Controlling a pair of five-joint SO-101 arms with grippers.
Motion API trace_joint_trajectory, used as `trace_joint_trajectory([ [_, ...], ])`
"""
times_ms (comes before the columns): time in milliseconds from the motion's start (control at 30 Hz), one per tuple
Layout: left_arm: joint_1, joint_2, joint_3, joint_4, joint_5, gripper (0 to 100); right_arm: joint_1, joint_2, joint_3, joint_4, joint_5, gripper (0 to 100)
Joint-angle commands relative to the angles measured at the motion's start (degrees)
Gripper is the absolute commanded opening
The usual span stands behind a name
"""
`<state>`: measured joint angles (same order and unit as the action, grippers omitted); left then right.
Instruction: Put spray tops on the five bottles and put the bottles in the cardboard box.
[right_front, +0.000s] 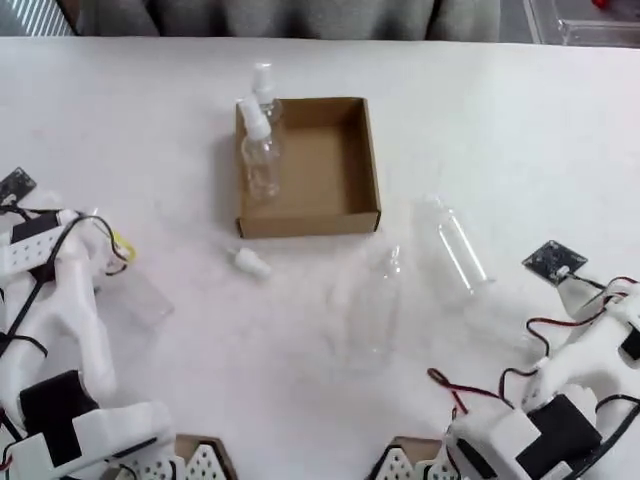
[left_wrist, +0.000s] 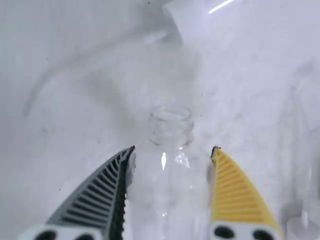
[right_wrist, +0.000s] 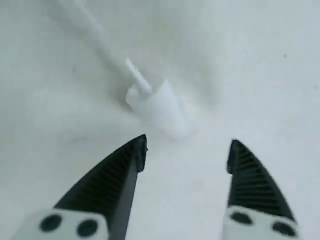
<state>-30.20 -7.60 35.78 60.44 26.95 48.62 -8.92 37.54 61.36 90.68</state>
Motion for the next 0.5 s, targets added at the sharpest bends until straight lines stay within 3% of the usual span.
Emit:
trace_joint_trajectory([
  [0, -0.4, -0.7, -0.3, -1.6, 0.3, 6, 0.7, -0.5, -2.0, -3.2, -3.4, 33.4],
  [100, -0.4, -0.7, -0.3, -1.6, 0.3, 6, 0.5, -0.6, -2.8, -3.1, -7.3, 30.0],
  [300, 0.3, -0.5, -0.1, -1.6, 0.3, 6, 3.3, -0.5, -11.5, 3.6, -29.0, 0.5],
  [367, 0.9, -0.6, 0.5, -1.7, 0.3, 6, 4.9, -0.6, -12.5, 6.2, -34.1, 5.3],
  [467, 1.2, -0.6, 0.8, -1.7, 0.3, 6, 6.4, -0.6, -12.4, 9.3, -35.6, 4.6],
])
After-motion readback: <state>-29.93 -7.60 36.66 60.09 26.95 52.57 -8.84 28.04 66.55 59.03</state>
